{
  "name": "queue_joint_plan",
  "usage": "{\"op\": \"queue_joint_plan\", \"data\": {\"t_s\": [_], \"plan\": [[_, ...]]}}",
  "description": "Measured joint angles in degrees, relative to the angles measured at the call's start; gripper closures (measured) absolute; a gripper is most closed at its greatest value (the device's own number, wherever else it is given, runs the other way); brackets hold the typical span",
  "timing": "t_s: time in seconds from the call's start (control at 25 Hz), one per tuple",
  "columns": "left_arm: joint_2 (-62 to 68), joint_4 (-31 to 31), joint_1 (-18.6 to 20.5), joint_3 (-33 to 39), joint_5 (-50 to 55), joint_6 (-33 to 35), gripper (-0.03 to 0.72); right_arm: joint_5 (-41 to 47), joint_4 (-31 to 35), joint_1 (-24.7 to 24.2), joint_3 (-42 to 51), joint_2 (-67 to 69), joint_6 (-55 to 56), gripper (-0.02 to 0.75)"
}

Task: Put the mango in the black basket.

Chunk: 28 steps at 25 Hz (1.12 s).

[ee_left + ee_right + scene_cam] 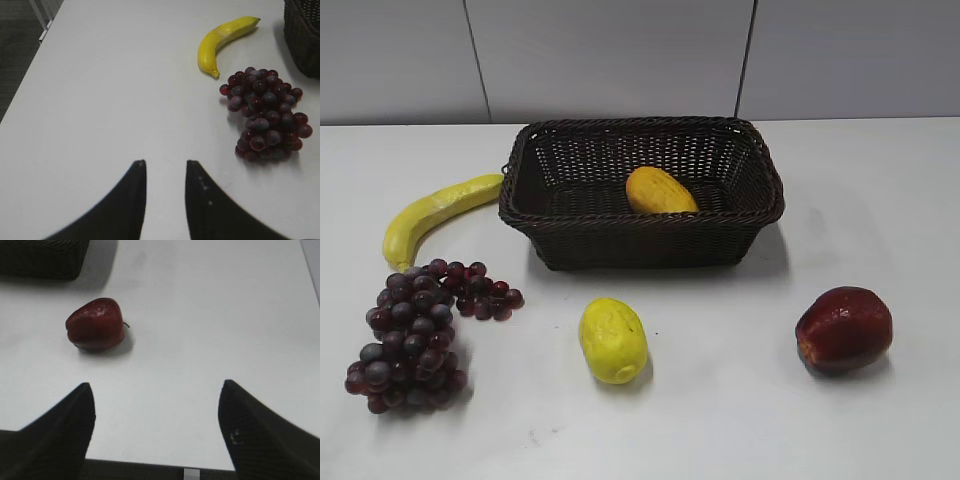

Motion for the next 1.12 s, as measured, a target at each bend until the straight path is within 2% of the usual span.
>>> {"op": "queue_joint_plan", "data": {"t_s": [0.2,0.32,1.12], "plan": [[0.0,0.0,0.0,0.0,0.0,0.0,0.487,0.0,0.0,-6.6,0.0,-6.2,0.0,0.148],[0.0,0.0,0.0,0.0,-0.1,0.0,0.487,0.0,0.0,-8.5,0.0,-6.8,0.0,0.148],[0.0,0.0,0.0,0.0,-0.1,0.0,0.487,0.0,-0.1,-8.6,0.0,-6.8,0.0,0.148]]}}
